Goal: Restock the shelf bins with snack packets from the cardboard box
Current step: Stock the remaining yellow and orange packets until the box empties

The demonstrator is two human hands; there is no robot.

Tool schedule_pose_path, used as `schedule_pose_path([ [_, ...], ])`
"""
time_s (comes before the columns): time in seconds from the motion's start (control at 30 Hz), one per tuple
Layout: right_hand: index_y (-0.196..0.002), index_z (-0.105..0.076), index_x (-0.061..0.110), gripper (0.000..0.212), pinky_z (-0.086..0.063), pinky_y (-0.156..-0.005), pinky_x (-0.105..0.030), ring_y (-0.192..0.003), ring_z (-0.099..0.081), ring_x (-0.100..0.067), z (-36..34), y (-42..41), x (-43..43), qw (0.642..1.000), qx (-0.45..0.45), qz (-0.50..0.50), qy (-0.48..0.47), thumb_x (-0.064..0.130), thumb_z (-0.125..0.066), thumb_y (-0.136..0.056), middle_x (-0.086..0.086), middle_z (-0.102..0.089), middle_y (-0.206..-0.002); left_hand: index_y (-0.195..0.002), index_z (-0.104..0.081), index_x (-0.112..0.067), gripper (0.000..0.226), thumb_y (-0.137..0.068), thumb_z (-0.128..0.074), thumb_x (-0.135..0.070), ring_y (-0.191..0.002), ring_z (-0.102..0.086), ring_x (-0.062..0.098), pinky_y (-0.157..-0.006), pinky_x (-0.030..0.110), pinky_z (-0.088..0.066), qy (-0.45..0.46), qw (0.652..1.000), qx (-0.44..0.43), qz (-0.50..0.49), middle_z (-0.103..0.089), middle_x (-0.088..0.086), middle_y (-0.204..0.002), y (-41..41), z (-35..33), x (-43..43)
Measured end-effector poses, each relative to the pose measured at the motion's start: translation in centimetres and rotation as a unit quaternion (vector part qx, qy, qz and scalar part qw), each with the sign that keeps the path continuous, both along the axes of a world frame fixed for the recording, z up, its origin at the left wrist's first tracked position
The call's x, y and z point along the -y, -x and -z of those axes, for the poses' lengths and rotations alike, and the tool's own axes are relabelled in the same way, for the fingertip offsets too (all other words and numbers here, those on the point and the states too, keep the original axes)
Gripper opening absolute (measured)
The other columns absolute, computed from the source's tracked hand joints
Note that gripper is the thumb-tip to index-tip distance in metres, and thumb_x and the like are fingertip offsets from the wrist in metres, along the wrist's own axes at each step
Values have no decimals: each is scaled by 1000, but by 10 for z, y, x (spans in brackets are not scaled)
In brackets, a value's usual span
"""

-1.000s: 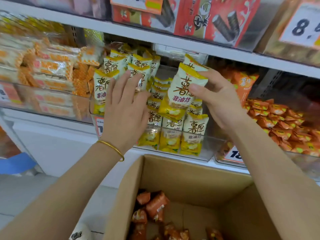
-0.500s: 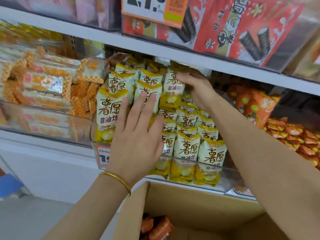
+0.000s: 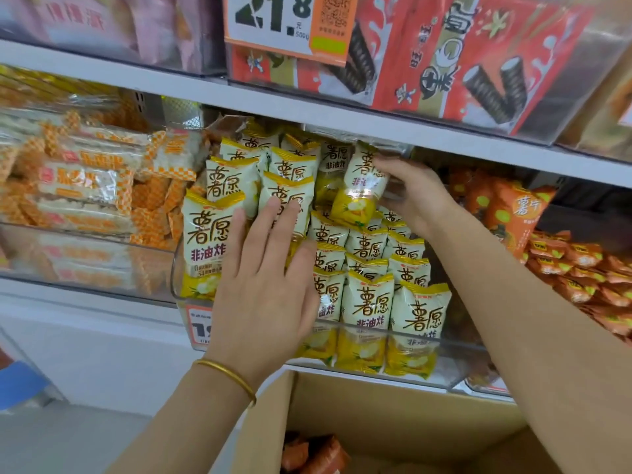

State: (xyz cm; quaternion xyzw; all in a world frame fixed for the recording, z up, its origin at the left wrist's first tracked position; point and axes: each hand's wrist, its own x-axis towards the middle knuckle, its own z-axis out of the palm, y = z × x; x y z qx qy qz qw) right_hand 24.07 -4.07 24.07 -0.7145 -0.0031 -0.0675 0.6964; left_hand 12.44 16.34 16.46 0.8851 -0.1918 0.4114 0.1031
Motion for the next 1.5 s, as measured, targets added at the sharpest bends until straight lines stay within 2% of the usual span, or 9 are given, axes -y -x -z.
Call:
schedule_pose_path([
  [0.07,-97,-62,17,11,-54,-79,-32,-94,-65,-19,0,7,5,999,-19,22,-22,20,-66,-88,-2,-69,-93,-110,-66,-7,35,-86,-45,-21,-137,-31,36,-114,57,-15,-1,1000,-6,-1,-47,20,-139,0,0,0],
  [0.13,-97,-59,18,10,-54,-75,-30,-94,-65,-19,3,12,3,998,-36,37,-37,22,-65,-90,-3,-68,-96,-110,-66,-7,35,-86,-45,-21,-137,-30,36,-114,57,-15,-3,1000,-9,-3,-47,20,-139,1,-1,0],
  [0.3,-96,-59,14,6,-58,-77,-31,-94,-66,-18,-2,12,-23,997,32,54,-50,13,-62,-92,-4,-67,-100,-108,-66,-7,33,-86,-45,-21,-137,-31,36,-114,57,-16,-3,1000,-9,2,-49,20,-137,1,-1,-1],
  [0.5,-96,-61,20,18,-53,-88,-50,-100,-65,-28,3,-4,-41,984,108,120,79,28,-70,-83,-7,-68,-104,-106,-67,-7,33,-87,-44,-22,-136,-33,36,-114,57,-16,-4,1000,-10,-1,-50,19,-136,1,-1,0],
  [0.67,-123,-55,6,42,-47,-98,-41,-112,-58,-26,7,-8,-56,969,92,119,195,35,-59,-93,-10,-63,-118,-105,-67,-7,33,-87,-44,-21,-135,-34,37,-115,56,-16,-2,1000,-10,-1,-51,20,-135,2,-1,0],
  [0.8,-126,-49,8,54,-50,-95,-35,-109,-59,-17,18,-2,-54,975,73,94,189,25,-75,-82,-1,-61,-119,-105,-67,-6,33,-86,-43,-21,-135,-33,37,-115,56,-15,-2,1000,-10,-1,-51,20,-135,1,-1,0],
  [0.93,-120,-54,8,51,-56,-88,-40,-102,-66,-19,24,1,-42,989,57,92,100,15,-79,-76,-4,-68,-113,-103,-66,-7,31,-86,-45,-21,-135,-33,37,-115,56,-15,-4,1000,-10,0,-51,20,-135,1,-1,0],
  [1.4,-133,-45,9,47,-46,-101,-41,-116,-58,-21,19,-9,-52,969,48,20,240,25,-62,-93,-6,-60,-127,-104,-67,-7,32,-87,-44,-21,-135,-35,36,-115,56,-16,-2,1000,-10,-7,-51,19,-135,1,-1,2],
  [1.5,-132,-47,11,49,-49,-98,-48,-113,-60,-23,16,-9,-45,977,43,28,206,27,-65,-90,-6,-62,-124,-104,-67,-7,32,-86,-44,-21,-135,-35,37,-115,56,-16,-2,1000,-8,-5,-51,19,-134,1,-1,1],
])
